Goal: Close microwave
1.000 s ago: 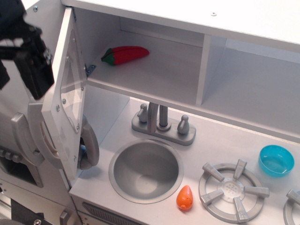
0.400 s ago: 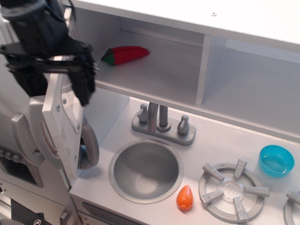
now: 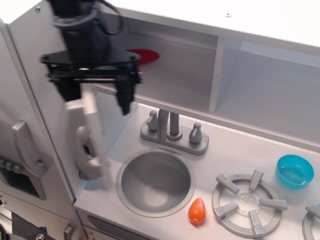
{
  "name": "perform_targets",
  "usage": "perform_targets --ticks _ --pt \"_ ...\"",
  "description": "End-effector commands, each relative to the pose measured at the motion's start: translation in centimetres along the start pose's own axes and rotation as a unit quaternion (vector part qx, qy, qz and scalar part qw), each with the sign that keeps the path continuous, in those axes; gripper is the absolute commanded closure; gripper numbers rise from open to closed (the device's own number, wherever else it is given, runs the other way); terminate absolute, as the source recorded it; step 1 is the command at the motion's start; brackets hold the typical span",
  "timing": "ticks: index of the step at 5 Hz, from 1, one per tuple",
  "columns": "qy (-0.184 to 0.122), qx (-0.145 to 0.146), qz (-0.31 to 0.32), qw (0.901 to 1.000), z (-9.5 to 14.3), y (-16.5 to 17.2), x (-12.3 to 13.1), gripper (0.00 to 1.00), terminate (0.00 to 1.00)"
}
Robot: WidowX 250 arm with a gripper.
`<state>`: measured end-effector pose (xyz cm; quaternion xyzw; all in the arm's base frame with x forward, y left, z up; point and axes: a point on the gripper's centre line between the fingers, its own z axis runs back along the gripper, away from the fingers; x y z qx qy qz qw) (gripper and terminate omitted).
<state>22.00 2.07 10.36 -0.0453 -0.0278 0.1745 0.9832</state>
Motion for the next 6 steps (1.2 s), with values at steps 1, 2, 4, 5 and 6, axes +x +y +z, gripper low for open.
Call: perform_targets --ticks 1,2,4,5,6 --pt "-0.021 -0.029 0.012 0.9993 1.7 -4.0 2.1 0.00 0.00" --pt "-0.014 -0.052 0.005 0.9986 3.5 -5.8 0.7 0.00 0.00" --pt "0.005 -0.075 -0.053 0.9957 5.5 -5.3 -4.7 0.00 0.00" --pt "-0.004 -0.041 -0.072 0.9965 4.7 -3.3 -5.6 0.00 0.00" --pt "-0.025 0.020 -0.054 0.9980 2.8 -1.0 -3.1 0.00 0.00"
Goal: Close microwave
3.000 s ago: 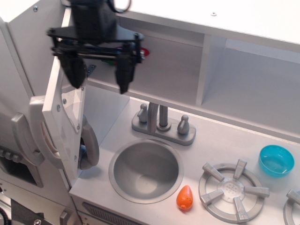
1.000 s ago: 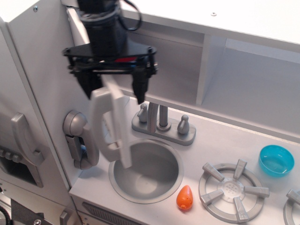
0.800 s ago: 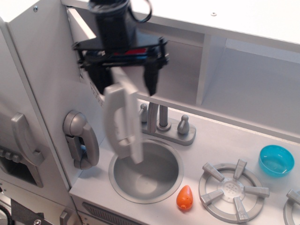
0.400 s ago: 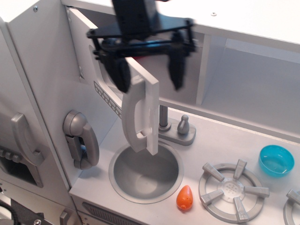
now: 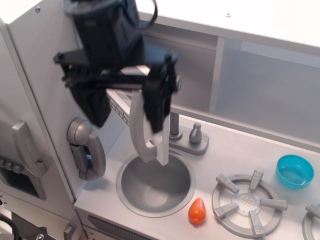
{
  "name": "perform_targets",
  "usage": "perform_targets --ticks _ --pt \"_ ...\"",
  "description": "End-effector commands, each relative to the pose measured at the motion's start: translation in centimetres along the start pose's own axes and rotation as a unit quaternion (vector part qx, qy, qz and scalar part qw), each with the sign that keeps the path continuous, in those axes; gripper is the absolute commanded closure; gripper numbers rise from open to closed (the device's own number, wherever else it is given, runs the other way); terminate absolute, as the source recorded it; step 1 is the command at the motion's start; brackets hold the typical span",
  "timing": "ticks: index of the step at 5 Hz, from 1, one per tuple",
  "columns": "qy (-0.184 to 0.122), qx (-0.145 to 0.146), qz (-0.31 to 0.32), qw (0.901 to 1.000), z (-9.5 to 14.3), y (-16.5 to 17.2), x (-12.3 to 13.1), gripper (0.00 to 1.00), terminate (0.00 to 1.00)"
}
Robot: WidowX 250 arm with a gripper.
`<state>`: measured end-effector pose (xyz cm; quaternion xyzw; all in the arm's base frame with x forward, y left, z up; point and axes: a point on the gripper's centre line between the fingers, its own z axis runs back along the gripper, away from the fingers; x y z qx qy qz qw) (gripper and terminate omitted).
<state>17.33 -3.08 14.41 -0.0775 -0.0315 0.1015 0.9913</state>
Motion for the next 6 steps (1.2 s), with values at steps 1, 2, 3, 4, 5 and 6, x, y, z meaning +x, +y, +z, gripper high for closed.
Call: perform_targets --ticks 1,2,3,4,5,6 --pt "-0.026 0.080 0.037 0.9957 -2.3 4.4 4.8 0.00 0.00" --pt "-0.027 0.091 0.034 0.9949 -5.0 4.5 7.0 0.00 0.00" --pt "-0.036 0.095 0.035 0.9942 -6.0 4.1 8.6 0.00 0.00" --pt "-0.059 0.087 0.040 0.9937 -6.1 3.1 10.1 0.00 0.00" --pt "-0.098 0.066 0.031 0.9926 -5.7 1.8 11.0 0.00 0.00" --pt "-0.140 0.050 0.029 0.9884 -5.0 0.7 12.5 0.00 0.00"
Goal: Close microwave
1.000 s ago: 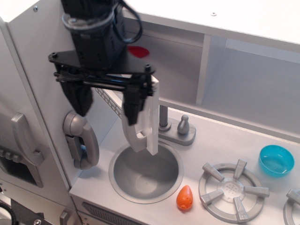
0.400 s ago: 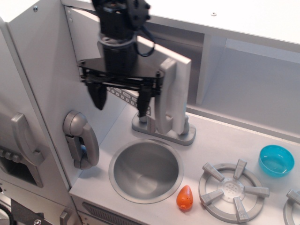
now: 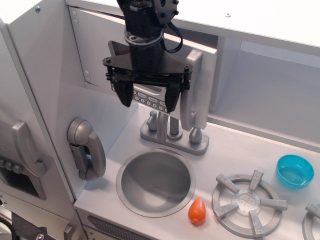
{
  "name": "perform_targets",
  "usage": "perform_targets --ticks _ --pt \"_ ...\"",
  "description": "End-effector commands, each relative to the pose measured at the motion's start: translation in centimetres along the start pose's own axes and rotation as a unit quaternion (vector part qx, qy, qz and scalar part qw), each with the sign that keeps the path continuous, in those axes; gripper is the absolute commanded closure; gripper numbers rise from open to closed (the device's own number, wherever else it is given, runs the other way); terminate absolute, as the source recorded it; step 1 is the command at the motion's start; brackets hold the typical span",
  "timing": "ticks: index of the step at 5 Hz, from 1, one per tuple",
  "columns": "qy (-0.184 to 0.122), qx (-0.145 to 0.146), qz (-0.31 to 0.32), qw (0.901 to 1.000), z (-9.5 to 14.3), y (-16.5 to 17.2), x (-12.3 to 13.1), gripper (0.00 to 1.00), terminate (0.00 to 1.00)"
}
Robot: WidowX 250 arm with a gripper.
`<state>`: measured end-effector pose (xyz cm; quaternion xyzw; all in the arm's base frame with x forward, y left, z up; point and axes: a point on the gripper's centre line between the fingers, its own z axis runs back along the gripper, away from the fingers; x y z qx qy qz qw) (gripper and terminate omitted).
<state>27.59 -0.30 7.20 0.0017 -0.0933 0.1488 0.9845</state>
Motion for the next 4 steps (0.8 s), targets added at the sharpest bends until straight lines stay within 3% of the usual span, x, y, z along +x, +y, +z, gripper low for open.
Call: perform_targets --ticks 1,2,3,4 --pt "-0.110 -0.044 0.014 0.9928 2.8 -1.3 4.0 0.00 0.00" --pt "-0.148 -0.055 0.029 0.9870 3.1 -1.3 5.0 0.00 0.00" --pt "-0.108 -0.047 0.026 0.9927 3.0 -1.1 5.1 0.00 0.00" --pt "-0.002 -0.016 0.017 0.9997 3.4 0.3 2.8 0.00 0.00"
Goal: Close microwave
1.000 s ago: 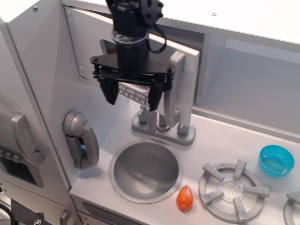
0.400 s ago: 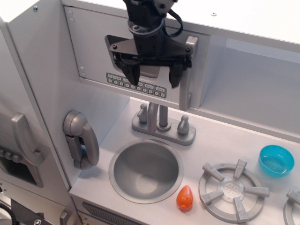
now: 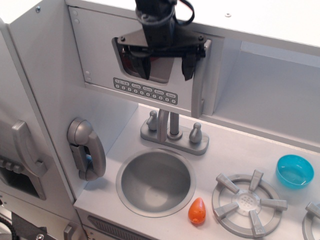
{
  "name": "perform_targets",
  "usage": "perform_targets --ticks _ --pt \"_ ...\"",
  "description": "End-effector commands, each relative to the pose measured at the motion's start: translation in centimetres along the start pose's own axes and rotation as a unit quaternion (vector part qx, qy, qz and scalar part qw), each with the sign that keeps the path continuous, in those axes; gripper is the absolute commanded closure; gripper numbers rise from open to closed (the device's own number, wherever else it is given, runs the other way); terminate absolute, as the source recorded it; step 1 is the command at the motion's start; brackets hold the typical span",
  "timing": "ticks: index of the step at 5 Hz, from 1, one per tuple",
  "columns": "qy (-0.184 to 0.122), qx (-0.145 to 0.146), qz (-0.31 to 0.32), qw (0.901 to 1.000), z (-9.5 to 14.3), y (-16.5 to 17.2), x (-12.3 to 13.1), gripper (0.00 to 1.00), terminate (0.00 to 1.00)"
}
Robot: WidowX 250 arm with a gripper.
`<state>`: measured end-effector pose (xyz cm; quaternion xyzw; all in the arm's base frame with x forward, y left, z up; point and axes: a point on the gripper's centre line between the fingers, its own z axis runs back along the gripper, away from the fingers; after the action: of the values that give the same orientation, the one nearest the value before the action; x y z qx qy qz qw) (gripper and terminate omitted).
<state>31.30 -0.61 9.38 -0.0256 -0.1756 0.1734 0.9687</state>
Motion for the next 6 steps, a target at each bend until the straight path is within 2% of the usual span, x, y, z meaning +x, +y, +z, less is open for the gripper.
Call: perform_targets --ticks 1,2,3,4,6 --pt "0.126 0.041 -0.018 0.9910 3.0 4.1 -3.4 0.00 0.00" --pt "0.134 0.040 -0.045 0.9892 3.7 6.0 -5.5 0.00 0.00" --pt "0.127 0.030 -0.053 0.9900 4.1 8.9 -6.0 0.00 0.00" --pt "0.118 0.016 -0.046 0.9918 4.2 10.7 -5.4 0.00 0.00" --pt "0.118 0.016 -0.046 0.9918 4.2 10.7 -5.4 0.00 0.00"
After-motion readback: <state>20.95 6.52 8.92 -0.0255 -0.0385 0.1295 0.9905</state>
